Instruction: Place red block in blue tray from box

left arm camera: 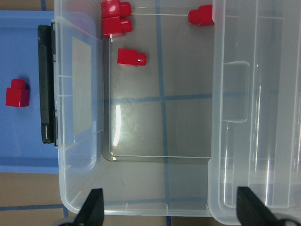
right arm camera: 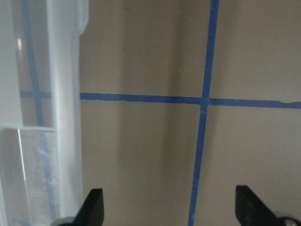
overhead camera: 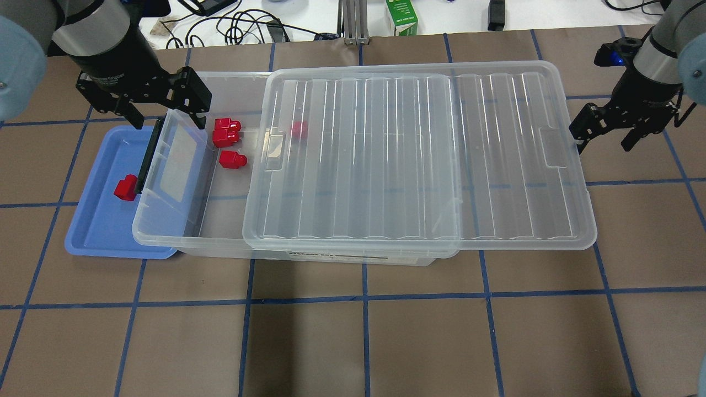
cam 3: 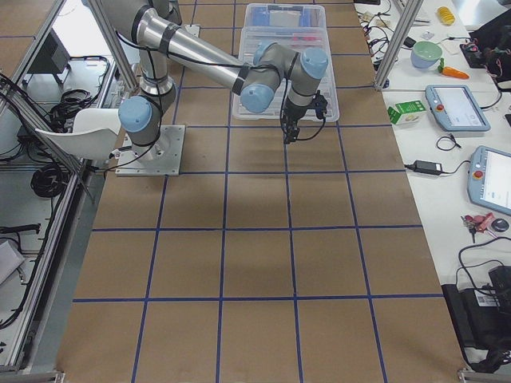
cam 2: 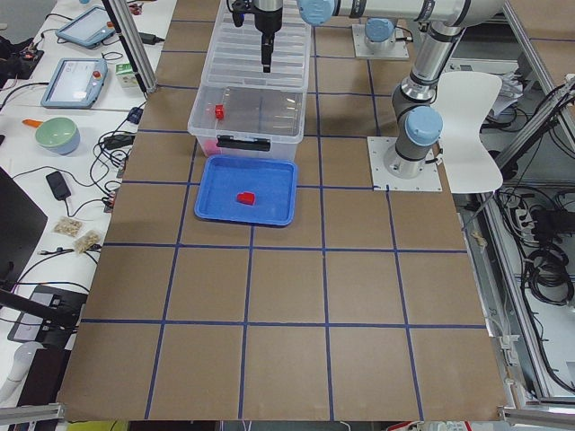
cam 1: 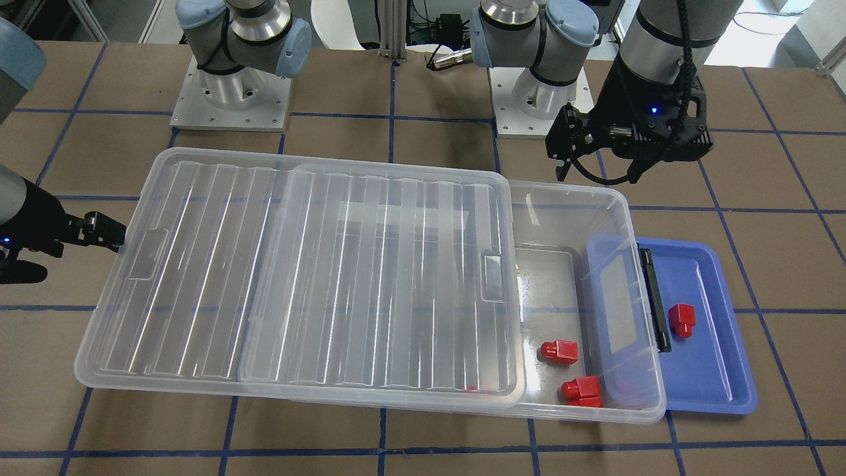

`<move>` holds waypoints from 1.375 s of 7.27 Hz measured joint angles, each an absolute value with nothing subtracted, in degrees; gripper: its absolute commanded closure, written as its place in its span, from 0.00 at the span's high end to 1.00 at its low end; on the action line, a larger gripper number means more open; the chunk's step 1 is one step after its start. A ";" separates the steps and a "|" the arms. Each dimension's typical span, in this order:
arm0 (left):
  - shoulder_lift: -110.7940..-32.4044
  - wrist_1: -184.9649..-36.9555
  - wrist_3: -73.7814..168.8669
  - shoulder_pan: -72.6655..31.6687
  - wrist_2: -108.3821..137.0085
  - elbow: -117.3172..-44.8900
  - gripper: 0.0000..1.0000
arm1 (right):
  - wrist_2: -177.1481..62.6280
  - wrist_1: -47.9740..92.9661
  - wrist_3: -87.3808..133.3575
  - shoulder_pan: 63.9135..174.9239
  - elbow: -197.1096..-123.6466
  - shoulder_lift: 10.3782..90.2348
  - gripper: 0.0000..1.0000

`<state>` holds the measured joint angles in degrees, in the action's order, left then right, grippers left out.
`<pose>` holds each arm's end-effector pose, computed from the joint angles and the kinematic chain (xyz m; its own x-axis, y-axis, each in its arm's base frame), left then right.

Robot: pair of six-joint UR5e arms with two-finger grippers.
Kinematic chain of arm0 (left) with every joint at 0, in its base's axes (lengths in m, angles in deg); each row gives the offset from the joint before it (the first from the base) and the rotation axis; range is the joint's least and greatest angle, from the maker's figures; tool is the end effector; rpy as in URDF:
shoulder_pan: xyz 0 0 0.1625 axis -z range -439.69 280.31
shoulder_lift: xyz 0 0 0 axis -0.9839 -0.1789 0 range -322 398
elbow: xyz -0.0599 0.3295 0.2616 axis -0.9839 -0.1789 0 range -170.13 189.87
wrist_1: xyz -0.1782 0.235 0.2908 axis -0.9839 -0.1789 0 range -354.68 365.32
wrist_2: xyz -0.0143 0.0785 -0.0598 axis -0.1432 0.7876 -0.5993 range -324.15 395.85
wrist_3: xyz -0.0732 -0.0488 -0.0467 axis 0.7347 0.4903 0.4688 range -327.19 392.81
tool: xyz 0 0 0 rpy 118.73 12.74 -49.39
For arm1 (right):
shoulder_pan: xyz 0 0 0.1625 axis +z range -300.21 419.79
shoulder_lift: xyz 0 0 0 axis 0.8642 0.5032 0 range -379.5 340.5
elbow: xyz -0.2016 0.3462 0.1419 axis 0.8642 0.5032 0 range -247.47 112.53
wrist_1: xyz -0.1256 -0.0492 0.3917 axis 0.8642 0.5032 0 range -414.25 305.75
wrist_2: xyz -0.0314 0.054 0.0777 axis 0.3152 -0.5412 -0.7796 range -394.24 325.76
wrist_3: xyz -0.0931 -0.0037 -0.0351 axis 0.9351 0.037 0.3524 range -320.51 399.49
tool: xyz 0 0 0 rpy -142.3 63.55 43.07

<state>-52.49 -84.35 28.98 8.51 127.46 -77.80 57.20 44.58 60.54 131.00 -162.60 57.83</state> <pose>-0.1148 -0.5028 0.5044 -0.9989 0.0345 -0.0306 0.0356 0.9987 -0.0361 -0.0532 -0.5624 0.3434 -0.9987 -0.0389 -0.0329 -0.0436 0.9870 0.1544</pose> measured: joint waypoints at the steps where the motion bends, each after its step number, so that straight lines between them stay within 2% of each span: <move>1: -52.60 -84.33 29.09 8.52 127.55 -77.72 1.00 | 57.15 44.61 58.55 132.93 -162.57 57.82 1.00; 10: -52.55 -84.08 29.39 8.35 127.35 -77.59 1.00 | 56.90 44.63 43.22 146.03 -162.10 57.90 1.00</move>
